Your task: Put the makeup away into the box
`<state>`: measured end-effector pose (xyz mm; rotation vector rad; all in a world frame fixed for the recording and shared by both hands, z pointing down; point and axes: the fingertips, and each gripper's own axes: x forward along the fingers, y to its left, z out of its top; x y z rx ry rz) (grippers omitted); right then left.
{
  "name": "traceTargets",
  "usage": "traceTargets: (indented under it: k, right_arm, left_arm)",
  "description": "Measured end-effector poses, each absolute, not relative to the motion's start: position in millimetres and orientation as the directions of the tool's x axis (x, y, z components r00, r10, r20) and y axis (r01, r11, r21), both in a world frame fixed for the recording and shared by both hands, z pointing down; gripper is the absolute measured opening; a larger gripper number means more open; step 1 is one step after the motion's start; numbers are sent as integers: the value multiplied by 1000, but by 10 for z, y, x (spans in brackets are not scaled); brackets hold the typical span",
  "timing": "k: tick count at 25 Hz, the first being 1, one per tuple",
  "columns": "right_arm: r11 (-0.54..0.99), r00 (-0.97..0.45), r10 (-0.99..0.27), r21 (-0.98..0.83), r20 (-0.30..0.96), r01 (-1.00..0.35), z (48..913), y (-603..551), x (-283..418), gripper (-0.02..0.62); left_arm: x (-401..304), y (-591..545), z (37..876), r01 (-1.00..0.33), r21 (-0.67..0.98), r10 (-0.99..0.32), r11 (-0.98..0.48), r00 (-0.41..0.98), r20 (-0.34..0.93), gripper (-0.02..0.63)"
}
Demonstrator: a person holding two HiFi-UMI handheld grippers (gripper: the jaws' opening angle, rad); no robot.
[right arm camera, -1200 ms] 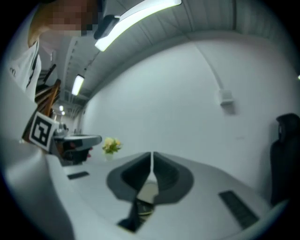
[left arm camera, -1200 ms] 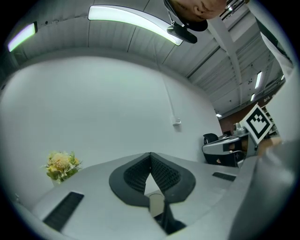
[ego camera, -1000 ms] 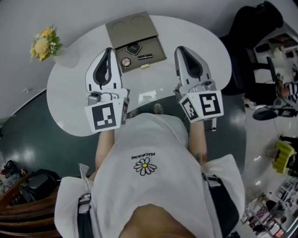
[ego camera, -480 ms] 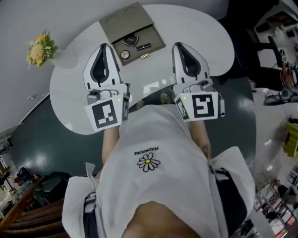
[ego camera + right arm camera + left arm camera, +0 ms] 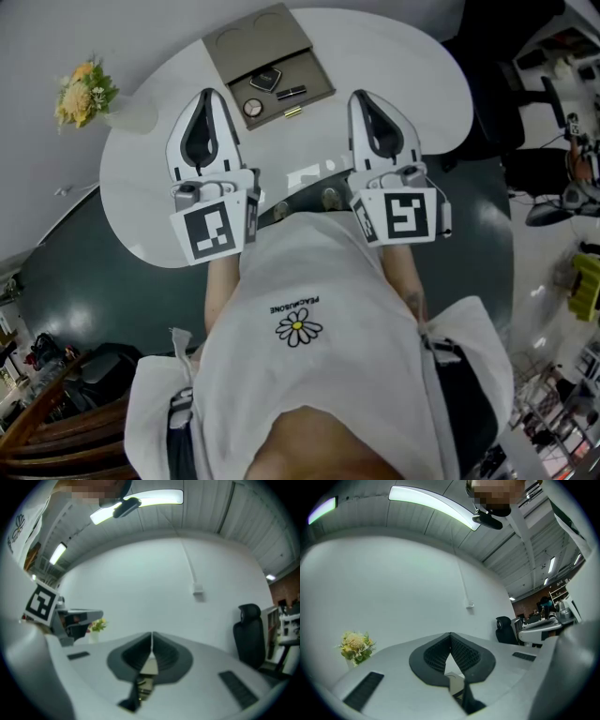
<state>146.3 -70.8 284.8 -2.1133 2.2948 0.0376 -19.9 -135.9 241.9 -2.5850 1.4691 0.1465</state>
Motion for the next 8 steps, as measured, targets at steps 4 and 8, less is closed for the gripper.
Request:
traceTargets:
  k: [4, 8]
  right_arm:
    - [75, -75, -997, 1, -23, -997, 2877, -694, 1494, 32]
    - [70, -69, -997, -2, -21, -998, 2889, -684, 1524, 32]
  left_arm:
    - [-186, -1342, 2413, -857, -97, -842, -505, 515, -164, 20]
    - [-170, -1338, 2423, -855, -99, -840, -508, 518, -162, 20]
